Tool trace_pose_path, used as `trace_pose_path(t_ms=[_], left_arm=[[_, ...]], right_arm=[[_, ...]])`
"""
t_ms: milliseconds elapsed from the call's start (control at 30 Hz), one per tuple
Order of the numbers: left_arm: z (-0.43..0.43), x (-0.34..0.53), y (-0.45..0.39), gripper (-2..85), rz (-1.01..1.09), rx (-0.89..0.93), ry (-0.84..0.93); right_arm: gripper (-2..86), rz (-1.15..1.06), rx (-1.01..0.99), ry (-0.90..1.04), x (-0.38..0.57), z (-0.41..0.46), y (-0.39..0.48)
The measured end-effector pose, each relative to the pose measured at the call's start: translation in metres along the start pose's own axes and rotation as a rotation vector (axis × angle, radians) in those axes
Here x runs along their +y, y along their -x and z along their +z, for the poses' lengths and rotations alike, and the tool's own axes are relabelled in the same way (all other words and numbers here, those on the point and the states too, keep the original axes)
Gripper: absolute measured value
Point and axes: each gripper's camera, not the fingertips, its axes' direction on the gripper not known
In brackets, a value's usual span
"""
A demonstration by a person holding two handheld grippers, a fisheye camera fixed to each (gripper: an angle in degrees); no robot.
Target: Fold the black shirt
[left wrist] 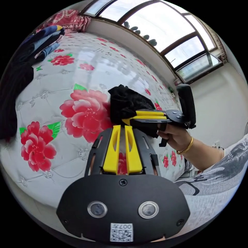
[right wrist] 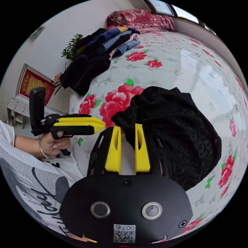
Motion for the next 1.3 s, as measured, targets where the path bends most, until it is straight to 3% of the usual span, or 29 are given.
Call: trace_pose_path(t_ms=[167,300,500,700,967,1300], left_arm=[[-0.002,-0.031,0.032,10.3,-0.072,0.113,0.006],[-0.001,-0.059,0.046,13.8,-0.109,0.205,0.041],[-0.004,-0.077,0.061,16.8,-0.153,0.196,0.103],[0.025,-0.101,0.056,18.3,-0.17,0.251,0.219],[0.054,-0.121,0.059,6.4,-0.297,0.342,0.257],[-0.086,-0.082,-0.036,5.3,-0.112,0.136,0.175]], right_arm=[[10.1,0.051,-0.001,-0.134,0.033,-0.062,-0.024],[11.4,0.356,-0.087,-0.286,0.103,-0.117,-0.096],[12.1,0.776,-0.285,-0.374,0.211,-0.106,-0.183],[10.4,0.926,-0.558,-0.377,0.239,-0.058,-0.231],[7.1,0.871,-0.745,-0.392,0.237,-0.06,-0.262],[7.5,0.474,-0.581,-0.269,0.19,-0.16,-0.195]])
